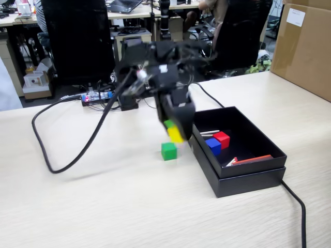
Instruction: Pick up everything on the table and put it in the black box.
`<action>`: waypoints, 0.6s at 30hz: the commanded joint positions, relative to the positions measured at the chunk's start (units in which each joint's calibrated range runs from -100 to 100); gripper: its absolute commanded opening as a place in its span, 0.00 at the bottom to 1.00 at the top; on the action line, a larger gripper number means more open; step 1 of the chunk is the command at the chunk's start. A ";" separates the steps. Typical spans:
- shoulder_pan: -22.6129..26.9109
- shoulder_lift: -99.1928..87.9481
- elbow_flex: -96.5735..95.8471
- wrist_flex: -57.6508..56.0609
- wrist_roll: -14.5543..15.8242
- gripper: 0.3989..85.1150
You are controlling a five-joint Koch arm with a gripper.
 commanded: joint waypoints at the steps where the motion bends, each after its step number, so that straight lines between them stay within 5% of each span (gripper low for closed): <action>1: 4.00 -7.83 0.58 0.08 3.52 0.05; 7: 8.30 -2.10 -1.69 0.08 7.57 0.05; 18: 8.06 10.98 -1.50 0.08 8.89 0.06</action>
